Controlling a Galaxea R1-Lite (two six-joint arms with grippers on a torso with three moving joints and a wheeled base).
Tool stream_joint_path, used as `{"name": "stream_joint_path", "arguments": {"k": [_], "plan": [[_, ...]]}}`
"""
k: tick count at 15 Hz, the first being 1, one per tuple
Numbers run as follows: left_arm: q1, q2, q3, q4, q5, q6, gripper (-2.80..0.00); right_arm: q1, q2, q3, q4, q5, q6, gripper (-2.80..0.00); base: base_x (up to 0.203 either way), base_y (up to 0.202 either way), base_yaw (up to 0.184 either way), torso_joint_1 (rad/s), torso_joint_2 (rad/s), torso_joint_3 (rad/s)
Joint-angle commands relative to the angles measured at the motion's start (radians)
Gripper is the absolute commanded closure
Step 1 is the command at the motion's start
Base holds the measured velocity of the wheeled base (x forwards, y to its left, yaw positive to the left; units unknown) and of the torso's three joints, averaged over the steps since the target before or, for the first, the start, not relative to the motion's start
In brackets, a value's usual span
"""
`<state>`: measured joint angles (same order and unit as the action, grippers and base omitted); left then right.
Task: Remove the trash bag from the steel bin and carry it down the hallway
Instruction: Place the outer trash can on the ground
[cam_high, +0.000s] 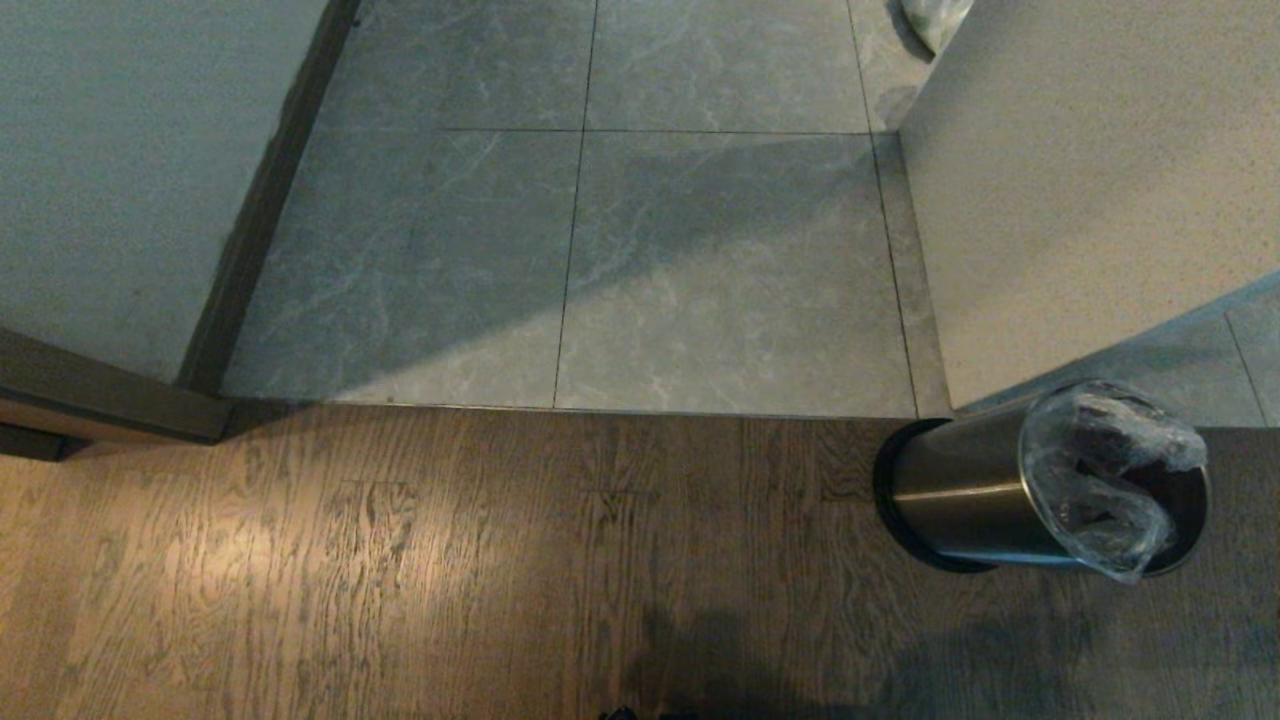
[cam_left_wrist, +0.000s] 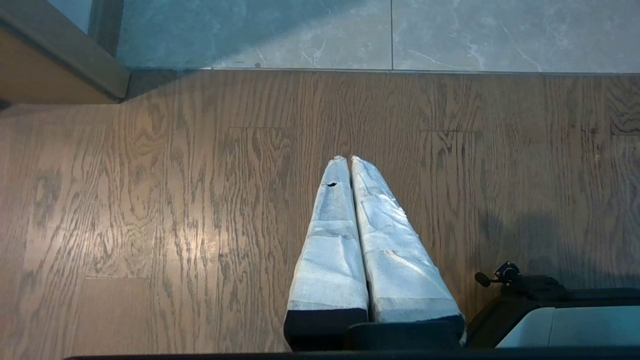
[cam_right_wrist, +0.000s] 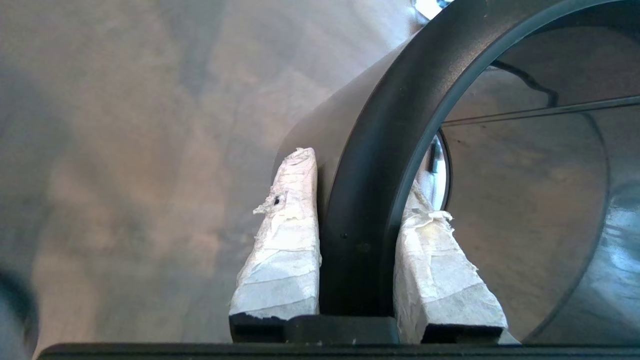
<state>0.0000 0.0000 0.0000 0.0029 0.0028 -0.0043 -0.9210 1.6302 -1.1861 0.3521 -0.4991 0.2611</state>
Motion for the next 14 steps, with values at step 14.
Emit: {"name": "stream_joint_path", "arguments": {"k": [14], "plan": [[0.000,0.000,0.000,0.000,0.000,0.000,0.00,-0.046,0.223,-0.263,-0.072,0.155,0.000,0.00,0.000,0.000,0.000,0.000,0.00,0.000]]}}
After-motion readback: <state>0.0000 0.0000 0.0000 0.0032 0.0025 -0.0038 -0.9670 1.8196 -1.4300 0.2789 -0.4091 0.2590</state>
